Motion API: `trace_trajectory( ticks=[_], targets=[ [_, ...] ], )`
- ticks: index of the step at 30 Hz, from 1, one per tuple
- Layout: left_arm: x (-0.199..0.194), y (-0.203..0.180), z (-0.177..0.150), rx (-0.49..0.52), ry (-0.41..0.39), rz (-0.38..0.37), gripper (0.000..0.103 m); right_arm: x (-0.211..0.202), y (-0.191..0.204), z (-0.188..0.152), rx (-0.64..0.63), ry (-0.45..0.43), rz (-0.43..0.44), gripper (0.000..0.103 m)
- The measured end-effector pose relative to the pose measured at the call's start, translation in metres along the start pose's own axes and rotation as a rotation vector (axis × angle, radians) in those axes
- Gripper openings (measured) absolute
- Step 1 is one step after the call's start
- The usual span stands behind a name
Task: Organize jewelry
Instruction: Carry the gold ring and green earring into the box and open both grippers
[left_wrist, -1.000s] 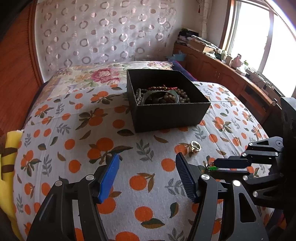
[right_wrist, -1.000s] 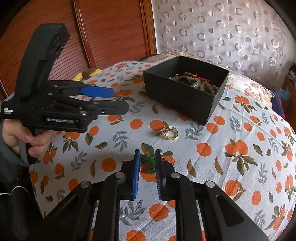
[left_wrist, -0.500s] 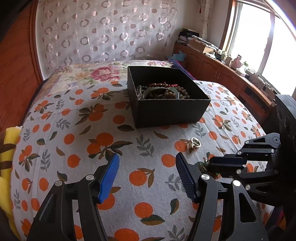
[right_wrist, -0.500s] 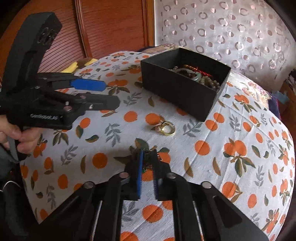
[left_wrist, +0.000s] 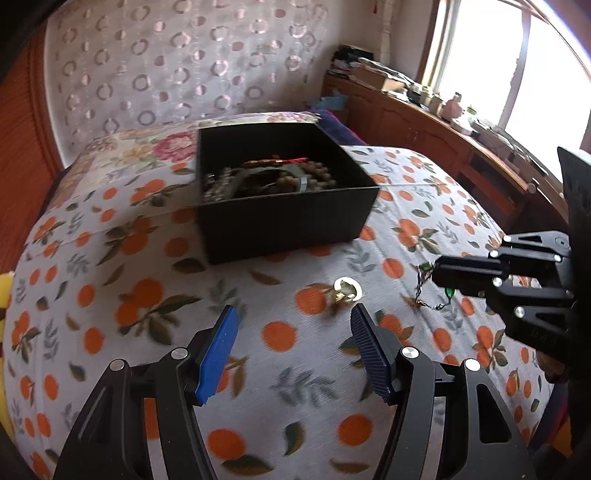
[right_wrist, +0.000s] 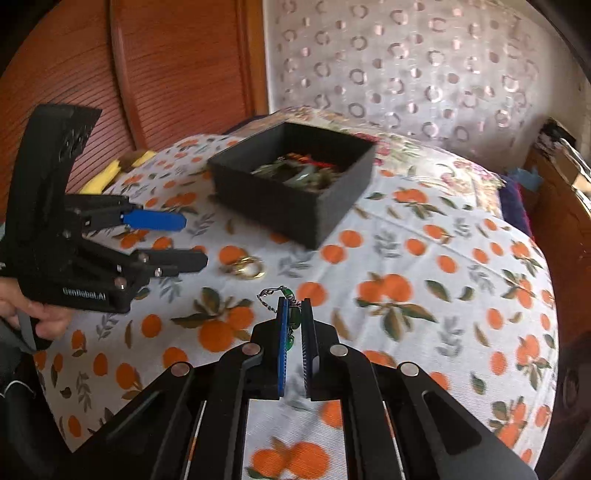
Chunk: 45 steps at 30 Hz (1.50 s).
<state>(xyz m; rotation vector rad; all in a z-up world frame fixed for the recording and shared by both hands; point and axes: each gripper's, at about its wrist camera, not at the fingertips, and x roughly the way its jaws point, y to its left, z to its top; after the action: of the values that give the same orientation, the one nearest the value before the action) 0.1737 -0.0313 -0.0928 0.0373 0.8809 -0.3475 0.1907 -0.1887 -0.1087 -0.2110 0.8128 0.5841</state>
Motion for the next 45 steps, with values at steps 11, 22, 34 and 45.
trace_trajectory(
  ticks=[11,22,34,45],
  targets=[
    [0.026,-0.024,0.013,0.080,0.045,-0.019,0.031,-0.004,-0.016,-0.007,0.043,-0.014,-0.012,0.008],
    [0.025,-0.027,0.009,0.083,0.032,-0.023,0.011,-0.003,-0.018,-0.006,0.045,-0.020,-0.008,0.008],
    [-0.008,-0.013,0.030,0.051,-0.063,-0.017,0.011,-0.020,-0.015,0.031,0.011,-0.106,-0.016,0.008],
    [-0.027,0.014,0.059,0.019,-0.138,0.036,0.012,-0.019,-0.007,0.094,-0.033,-0.198,0.008,0.008]
  ],
)
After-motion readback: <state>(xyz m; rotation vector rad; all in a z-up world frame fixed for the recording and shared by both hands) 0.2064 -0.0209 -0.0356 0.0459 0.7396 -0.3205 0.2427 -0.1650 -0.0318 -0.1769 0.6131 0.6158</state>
